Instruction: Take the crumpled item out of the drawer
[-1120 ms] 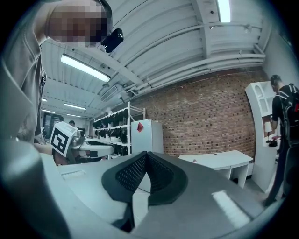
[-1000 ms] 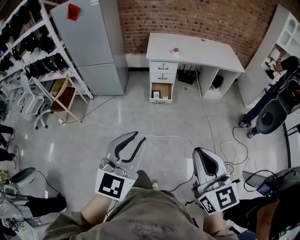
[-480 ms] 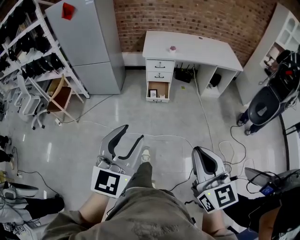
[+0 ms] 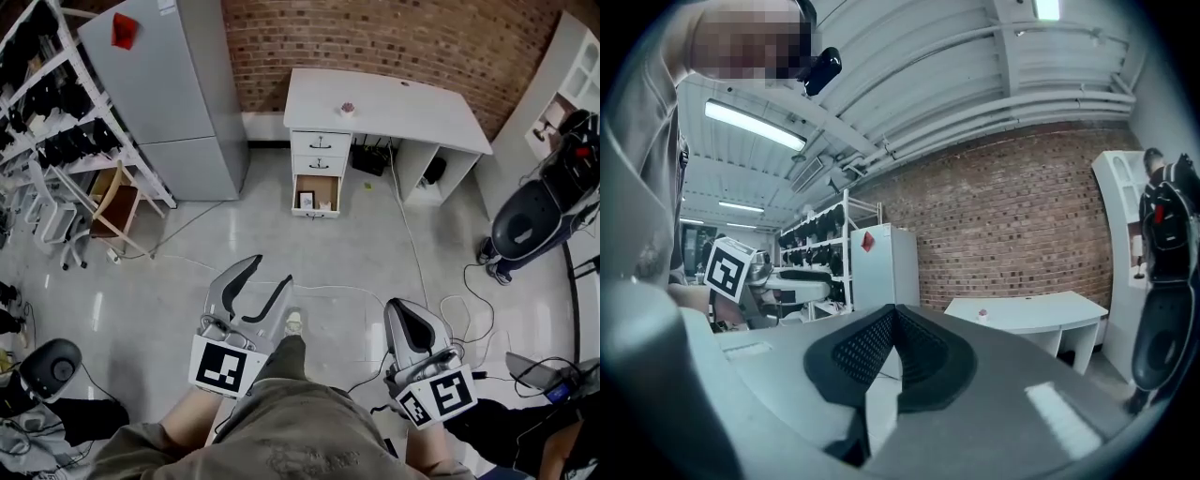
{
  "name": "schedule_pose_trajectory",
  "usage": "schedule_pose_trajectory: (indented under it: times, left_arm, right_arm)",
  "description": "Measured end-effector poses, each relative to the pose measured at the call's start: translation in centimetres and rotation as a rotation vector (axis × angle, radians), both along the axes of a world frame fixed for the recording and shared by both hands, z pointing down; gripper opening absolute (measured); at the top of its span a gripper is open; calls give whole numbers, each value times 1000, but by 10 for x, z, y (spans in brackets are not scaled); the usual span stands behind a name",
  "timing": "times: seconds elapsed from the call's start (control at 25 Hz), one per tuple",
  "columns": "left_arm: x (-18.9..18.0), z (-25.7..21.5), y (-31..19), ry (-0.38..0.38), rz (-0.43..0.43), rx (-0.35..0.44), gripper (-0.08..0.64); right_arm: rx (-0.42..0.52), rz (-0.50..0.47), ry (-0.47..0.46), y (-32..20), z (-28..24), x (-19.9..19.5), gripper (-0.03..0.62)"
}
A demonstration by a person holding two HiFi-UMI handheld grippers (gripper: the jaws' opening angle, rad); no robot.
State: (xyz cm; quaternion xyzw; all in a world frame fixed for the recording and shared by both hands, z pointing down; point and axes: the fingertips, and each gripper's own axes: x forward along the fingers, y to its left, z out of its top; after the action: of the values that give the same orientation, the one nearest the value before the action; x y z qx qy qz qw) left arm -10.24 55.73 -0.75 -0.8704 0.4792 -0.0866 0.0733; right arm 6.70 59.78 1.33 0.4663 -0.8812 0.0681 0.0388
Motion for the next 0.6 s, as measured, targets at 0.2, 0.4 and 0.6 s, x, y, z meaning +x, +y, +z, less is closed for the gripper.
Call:
schedule_pose_trajectory:
  times: [0.2,0.4,0.6]
  left_arm:
    - [-4,9,-62,-16,20,-33,187]
    - [-15,13,-140,-34,48,-52,187]
    - [-28,22,-217,-33,69,-96,187]
  right_arm:
    - [-31,10,8,-60,8,-7,28]
    - [-56,27,24,-134,7,-22,28]
    - [-75,79,29,-212,4,-29,28]
